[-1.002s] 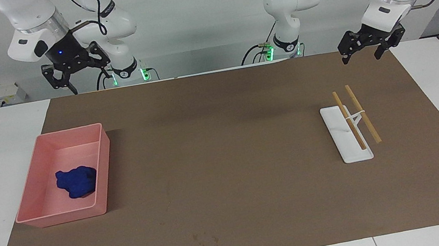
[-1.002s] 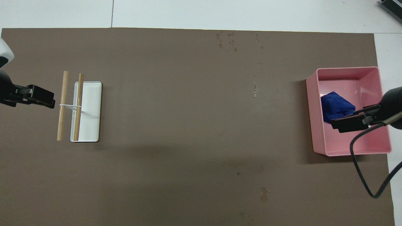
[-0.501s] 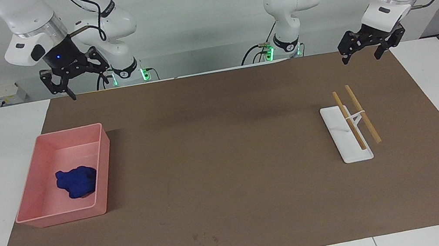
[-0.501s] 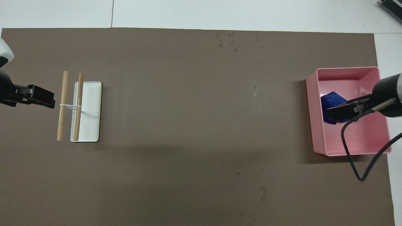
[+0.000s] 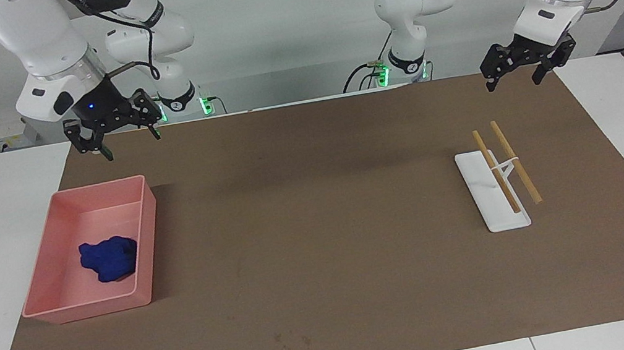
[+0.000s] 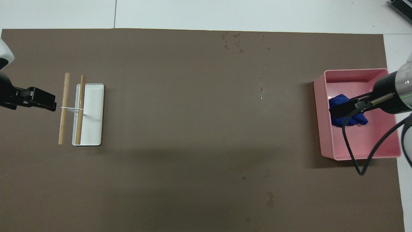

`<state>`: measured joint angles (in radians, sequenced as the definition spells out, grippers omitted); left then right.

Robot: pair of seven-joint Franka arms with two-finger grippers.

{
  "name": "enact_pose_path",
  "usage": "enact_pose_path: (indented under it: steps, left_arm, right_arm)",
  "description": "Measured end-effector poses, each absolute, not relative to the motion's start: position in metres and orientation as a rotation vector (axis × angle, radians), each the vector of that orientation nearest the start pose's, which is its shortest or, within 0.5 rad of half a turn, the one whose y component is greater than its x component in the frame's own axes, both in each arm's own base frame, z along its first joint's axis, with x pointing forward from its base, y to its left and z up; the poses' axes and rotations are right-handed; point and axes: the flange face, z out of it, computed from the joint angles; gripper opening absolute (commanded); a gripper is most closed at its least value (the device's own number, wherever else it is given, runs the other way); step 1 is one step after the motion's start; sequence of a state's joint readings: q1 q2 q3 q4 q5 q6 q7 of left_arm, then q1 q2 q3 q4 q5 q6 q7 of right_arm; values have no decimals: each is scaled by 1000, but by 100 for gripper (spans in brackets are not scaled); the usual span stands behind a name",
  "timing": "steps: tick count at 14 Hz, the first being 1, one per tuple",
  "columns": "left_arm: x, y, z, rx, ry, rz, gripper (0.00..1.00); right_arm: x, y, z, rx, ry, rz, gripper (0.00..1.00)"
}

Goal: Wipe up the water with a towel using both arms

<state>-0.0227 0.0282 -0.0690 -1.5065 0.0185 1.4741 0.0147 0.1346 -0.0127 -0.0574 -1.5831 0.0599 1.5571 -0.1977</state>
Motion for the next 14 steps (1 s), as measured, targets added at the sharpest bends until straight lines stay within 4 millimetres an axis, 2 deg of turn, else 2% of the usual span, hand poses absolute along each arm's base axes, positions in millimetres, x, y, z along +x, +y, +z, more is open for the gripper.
enact_pose_path:
  steps: [4,8,12,14]
  left_arm:
    - [551,-48,631,-3117,164,93,100]
    - [551,-48,631,-3117,164,93,100]
    - [551,-48,631,-3117,164,93,100]
    - [551,-48,631,-3117,164,93,100]
  right_arm:
    - [544,45,618,-3052,-412,38,100]
    - [544,42,620,-3054,-405,27,100]
    - [548,29,622,-3062,-365,-8,100]
    - [548,28,622,-3062,-364,-11,100]
